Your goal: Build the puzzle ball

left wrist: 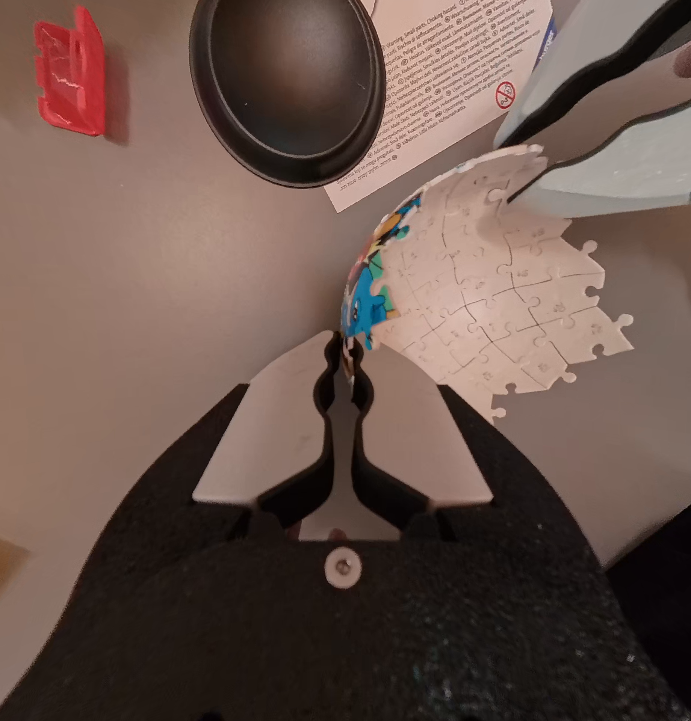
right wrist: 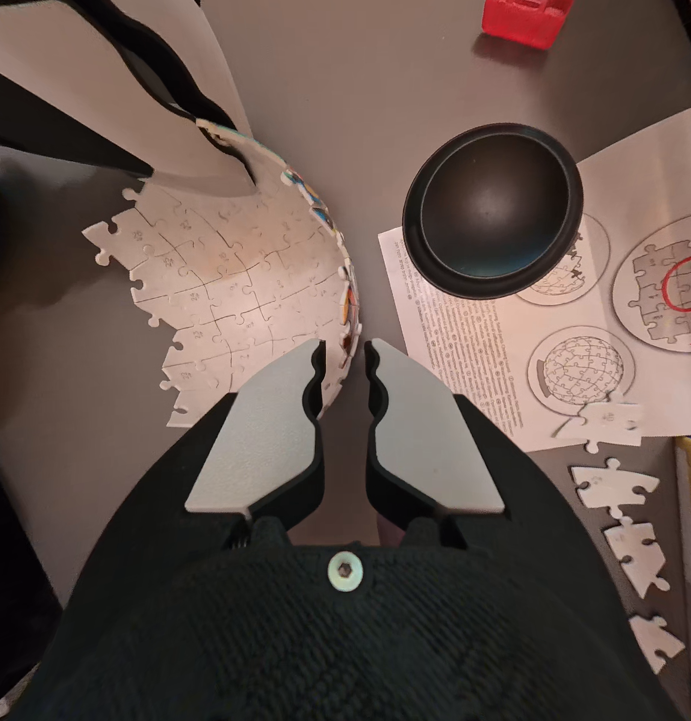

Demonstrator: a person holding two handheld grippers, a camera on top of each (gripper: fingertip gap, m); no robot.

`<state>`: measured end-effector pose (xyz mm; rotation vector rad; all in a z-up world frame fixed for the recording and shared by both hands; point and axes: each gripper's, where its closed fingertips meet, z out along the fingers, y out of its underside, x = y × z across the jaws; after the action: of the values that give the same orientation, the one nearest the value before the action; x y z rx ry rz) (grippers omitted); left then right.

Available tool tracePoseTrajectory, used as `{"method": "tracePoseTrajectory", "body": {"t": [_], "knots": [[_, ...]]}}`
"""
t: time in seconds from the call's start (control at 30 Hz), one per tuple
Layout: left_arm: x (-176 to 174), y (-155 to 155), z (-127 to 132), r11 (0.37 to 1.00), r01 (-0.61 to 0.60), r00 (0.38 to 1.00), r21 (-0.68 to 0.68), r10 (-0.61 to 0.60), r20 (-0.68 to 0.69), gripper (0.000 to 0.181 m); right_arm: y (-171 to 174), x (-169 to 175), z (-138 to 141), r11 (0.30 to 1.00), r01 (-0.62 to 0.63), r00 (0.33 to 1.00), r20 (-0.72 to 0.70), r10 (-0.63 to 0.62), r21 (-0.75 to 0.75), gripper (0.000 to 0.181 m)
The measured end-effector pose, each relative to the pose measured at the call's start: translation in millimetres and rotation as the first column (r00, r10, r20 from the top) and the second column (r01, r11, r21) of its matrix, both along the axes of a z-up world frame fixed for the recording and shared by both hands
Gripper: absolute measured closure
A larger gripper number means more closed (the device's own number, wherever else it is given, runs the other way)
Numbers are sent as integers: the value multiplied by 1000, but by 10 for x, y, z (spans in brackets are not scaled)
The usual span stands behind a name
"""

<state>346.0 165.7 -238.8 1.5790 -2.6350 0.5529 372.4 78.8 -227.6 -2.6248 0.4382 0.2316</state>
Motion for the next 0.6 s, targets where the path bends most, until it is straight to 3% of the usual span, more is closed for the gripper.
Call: {"method": "tracePoseTrajectory", "body": {"t": [0.23, 0.4, 0.6], "knots": [[-3, 11, -11, 1000, 4, 1000, 7, -4, -2, 178, 38, 89, -71, 998, -61, 995, 82, 61, 2, 163], [-7, 2, -11, 1000, 14, 1000, 8, -14, -2, 177, 69, 127, -32, 992, -123, 987, 112, 119, 24, 177], [-11, -3, -7, 1000, 21, 1000, 7, -20, 0, 177, 83, 192, -55, 988, -153, 980, 130, 150, 18, 169]]}}
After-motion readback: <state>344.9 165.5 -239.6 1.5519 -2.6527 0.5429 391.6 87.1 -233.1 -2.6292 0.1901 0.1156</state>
